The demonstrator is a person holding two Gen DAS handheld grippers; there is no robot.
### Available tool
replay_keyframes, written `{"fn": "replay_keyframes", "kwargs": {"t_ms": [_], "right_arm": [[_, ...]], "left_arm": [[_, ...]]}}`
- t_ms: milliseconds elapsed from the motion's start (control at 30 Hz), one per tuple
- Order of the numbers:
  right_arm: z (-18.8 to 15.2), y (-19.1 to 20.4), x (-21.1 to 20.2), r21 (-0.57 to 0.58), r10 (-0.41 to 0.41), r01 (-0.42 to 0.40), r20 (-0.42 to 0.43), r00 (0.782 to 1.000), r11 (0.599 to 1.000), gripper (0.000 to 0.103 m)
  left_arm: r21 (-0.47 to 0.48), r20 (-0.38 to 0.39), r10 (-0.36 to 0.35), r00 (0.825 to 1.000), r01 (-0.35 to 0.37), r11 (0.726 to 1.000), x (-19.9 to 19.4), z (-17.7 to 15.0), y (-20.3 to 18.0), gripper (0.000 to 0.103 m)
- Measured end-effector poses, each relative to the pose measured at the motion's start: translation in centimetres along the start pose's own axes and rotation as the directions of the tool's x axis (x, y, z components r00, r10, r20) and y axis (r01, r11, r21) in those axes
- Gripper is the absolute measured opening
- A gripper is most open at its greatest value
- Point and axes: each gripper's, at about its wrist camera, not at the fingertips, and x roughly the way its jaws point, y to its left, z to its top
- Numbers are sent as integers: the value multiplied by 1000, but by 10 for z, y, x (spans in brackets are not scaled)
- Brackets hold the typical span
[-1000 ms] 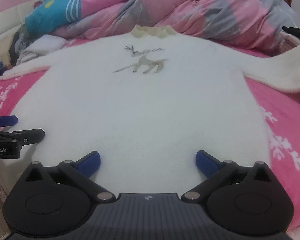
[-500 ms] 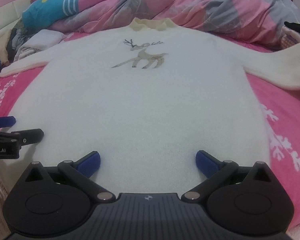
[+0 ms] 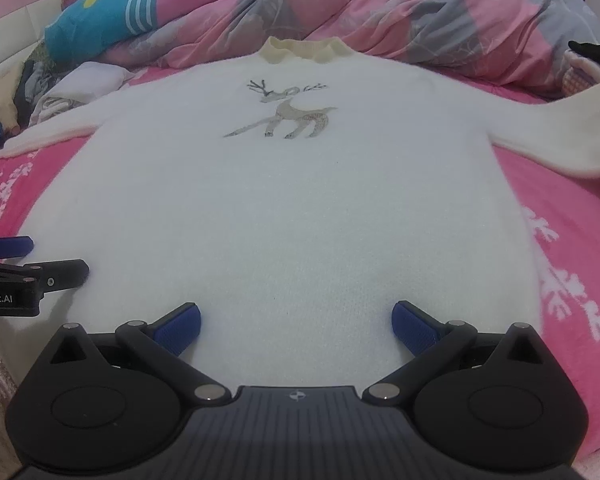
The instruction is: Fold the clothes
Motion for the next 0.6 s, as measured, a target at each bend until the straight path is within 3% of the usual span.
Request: {"fn": "replay_keyframes", "kwargs": {"t_ms": [333,600], "right_arm": [[-2,2,1,4,-9,9,12,1000,1000,103],[4,1,5,-10,3,-3,-33,999,1000,103]], "left_arm": [[-5,-2,-2,1000,2,1000,0,1,0,103],[-7,-1,-3,1000,3,1000,1,0,1,103]]}}
